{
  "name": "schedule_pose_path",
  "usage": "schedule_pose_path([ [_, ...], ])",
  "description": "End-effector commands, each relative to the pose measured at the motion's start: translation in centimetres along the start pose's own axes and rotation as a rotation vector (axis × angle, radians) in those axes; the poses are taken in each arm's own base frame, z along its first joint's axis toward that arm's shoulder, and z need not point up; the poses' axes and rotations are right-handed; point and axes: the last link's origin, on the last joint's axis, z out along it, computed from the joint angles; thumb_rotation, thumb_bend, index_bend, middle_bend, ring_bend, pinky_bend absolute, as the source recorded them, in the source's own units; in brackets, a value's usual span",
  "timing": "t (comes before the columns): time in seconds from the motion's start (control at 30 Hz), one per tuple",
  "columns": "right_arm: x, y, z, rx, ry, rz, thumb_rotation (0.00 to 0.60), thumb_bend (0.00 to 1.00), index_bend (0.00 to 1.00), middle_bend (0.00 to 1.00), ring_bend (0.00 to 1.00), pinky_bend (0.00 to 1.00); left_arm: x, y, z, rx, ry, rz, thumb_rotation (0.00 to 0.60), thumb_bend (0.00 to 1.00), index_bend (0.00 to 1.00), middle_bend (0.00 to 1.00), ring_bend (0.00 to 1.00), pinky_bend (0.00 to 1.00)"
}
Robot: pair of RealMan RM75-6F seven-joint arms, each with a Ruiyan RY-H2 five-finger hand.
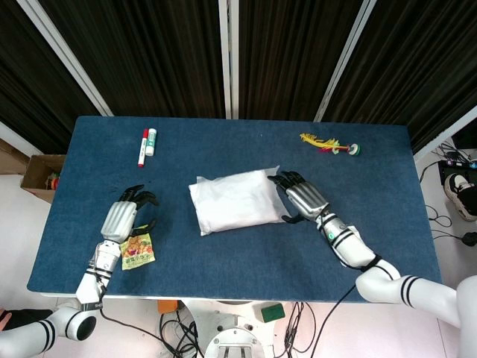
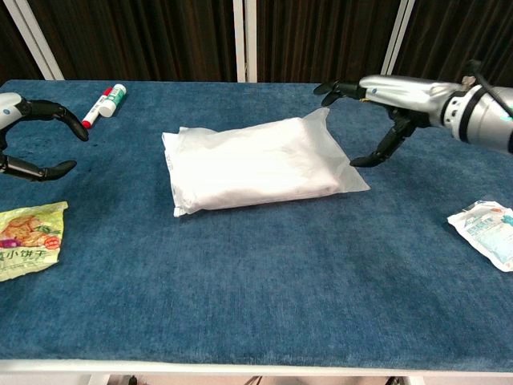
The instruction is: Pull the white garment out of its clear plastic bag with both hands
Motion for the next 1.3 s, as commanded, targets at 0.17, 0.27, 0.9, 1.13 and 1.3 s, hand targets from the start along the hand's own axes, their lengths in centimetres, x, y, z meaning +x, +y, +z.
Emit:
schedule_pose_path([
  [0.17,-3.1,-0.8,3.1,-0.033,-0.051,0.005,0.6,0.18,0.03,0.11,0.0,0.08,-0.4,0.3,0.9,-0.014,-0.012,0.003,0.6,0.33,0.38,0.27,0.11,0.11],
  [0.27,-4.0,-0.7,3.1,-0.038,-0.057,0.018,0.6,0.18,0.03,0.11,0.0,0.08,-1.0,0.9,1.9,-0.04,-0.024,0.015,0.6,0.33,0.38,0.27,0.11,0.12],
  [0.9,-6.1,-1.3,3.0,-0.003,-0.033,0.068,0.6,0.18,0.03,0.11,0.0,0.07,-4.4,3.8,9.5,-0.147,-0.076,0.151,0.6,0.27,0.28,0.21,0.09,0.12],
  [1.13,-6.0,-1.6,3.2,0.004,-0.032,0.071,0.6,0.18,0.03,0.11,0.0,0.07,-5.0,3.3,9.8,-0.123,-0.085,0.144,0.6,0.27,0.31,0.21,0.09,0.12],
  [1.3,-6.1,-1.8,3.2,0.012,-0.035,0.074,0.6,0.18,0.03,0.11,0.0,0.07,-5.1,3.3,10.2,-0.118,-0.059,0.154,0.6,0.28,0.39,0.21,0.09,0.12],
])
